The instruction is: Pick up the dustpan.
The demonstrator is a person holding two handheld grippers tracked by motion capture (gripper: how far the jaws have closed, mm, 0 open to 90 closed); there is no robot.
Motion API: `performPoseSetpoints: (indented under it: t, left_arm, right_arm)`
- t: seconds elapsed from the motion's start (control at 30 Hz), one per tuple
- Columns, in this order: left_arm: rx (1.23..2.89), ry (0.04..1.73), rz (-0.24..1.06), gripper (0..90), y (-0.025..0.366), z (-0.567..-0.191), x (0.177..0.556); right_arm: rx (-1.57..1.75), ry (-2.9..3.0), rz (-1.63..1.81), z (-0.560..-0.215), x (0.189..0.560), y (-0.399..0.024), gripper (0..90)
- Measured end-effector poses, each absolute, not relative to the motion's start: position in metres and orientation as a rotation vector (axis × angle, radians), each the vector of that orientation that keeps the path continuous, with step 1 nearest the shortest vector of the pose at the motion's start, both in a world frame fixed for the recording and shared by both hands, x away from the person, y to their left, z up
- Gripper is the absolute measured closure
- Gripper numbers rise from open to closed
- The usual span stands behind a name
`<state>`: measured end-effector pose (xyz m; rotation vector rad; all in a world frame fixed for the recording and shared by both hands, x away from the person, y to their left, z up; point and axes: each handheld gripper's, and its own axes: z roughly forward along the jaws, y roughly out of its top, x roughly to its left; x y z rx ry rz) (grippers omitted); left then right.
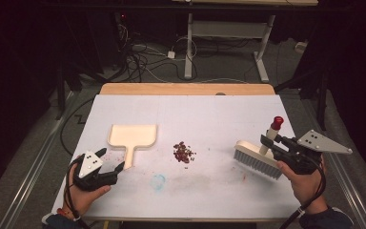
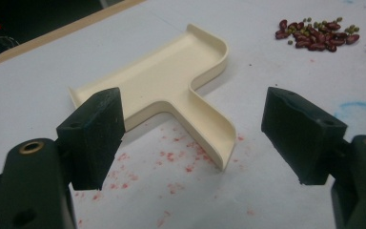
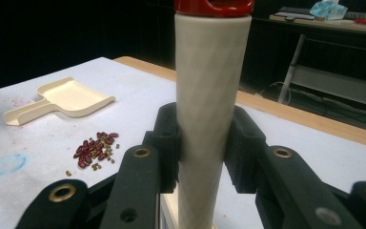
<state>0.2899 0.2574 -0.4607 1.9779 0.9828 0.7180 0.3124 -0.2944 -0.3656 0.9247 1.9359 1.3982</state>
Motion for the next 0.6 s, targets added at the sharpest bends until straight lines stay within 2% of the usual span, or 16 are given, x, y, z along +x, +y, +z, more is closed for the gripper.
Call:
performPoseSetpoints:
  t: [0.6]
  left_arm:
    - [2.04,1.003,0.741,22.2,0.2511,-0.4624,0.2857]
  right_arm:
    - [0.902,1.956,1.385,-0.3639,0.3116,-0.2913,70.4]
